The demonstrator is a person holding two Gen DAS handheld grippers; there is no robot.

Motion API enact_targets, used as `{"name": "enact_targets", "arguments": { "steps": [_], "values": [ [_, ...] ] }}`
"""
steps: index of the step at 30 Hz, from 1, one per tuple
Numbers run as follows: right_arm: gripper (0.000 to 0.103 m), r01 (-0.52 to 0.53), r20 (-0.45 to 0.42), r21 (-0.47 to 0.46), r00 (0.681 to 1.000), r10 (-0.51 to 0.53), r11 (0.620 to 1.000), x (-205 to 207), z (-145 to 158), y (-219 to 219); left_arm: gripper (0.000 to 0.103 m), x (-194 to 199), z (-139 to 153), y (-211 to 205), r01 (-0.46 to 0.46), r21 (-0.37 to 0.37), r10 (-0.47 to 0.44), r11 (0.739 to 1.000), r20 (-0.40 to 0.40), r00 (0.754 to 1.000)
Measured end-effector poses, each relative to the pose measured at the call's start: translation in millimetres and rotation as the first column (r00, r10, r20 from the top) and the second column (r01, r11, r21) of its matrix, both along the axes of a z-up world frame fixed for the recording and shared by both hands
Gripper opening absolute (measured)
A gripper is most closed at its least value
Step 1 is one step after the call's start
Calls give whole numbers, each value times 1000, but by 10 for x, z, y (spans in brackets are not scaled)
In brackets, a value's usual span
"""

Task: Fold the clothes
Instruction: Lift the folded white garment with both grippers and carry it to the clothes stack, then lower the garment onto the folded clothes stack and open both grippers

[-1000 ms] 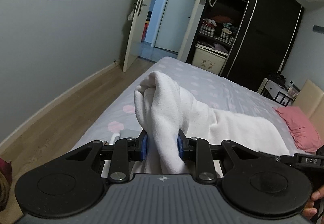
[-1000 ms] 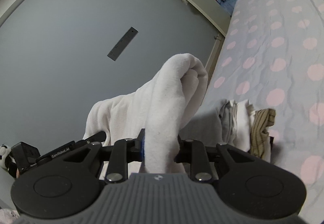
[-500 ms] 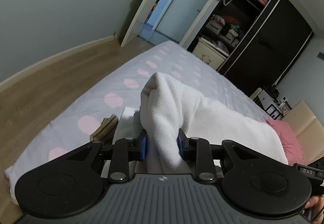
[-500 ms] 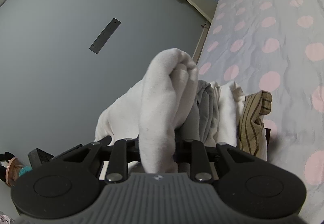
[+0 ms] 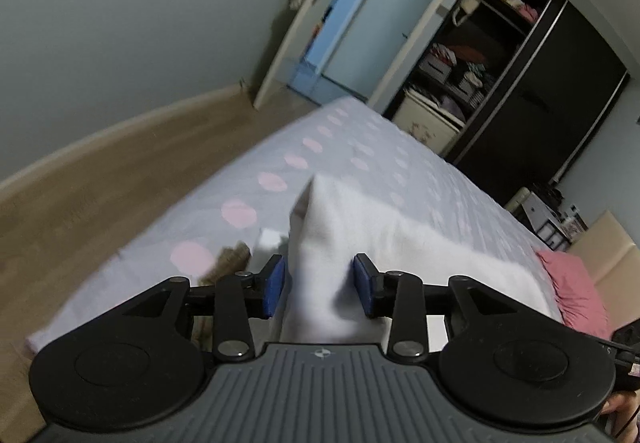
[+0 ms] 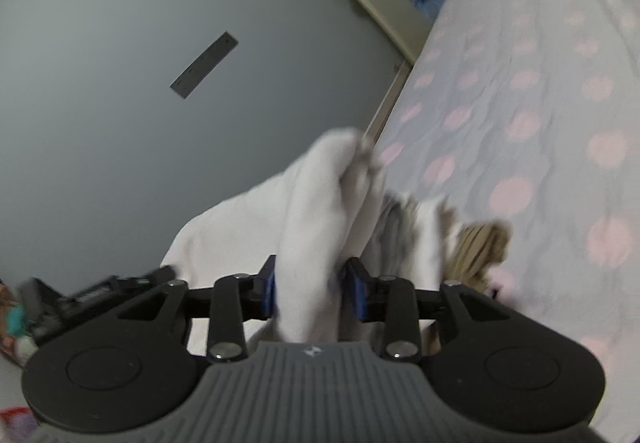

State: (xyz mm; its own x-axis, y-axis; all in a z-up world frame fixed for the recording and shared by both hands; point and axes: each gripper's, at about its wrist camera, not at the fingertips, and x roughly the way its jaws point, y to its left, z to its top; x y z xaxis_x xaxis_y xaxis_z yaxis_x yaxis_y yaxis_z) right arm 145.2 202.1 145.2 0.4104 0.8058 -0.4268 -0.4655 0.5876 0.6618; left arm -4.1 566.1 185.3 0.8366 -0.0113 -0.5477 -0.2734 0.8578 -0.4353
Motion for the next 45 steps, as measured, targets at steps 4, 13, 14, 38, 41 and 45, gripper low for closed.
{"name": "enact_targets", "arguments": {
  "steps": [4,13,14,38,41,45],
  "values": [
    [42,33,156,-63,987,-23,997,-113,202,-94,34,-198,235,-157,-25,105,21,994,42,999],
    [29,-51,415,-150,903,110,987,-574,406,111,23,-247,263,-713,73,284,-77,956,2,997],
    [29,-66,418,-166,899,131,984,-608,375,154,22,-242,205,-715,61,285,-60,957,-9,998],
    [34,-73,376,-367,900,219,928,-665,183,447,26,-260,-46,-631,-50,296,81,954,-93,992],
    [41,-69,415,-364,881,228,929,-811,290,423,37,-351,103,-715,-69,310,95,948,-70,993],
    [49,-80,424,-361,874,240,929,-996,369,363,43,-474,247,-901,-67,343,108,937,-103,989]
  ]
}}
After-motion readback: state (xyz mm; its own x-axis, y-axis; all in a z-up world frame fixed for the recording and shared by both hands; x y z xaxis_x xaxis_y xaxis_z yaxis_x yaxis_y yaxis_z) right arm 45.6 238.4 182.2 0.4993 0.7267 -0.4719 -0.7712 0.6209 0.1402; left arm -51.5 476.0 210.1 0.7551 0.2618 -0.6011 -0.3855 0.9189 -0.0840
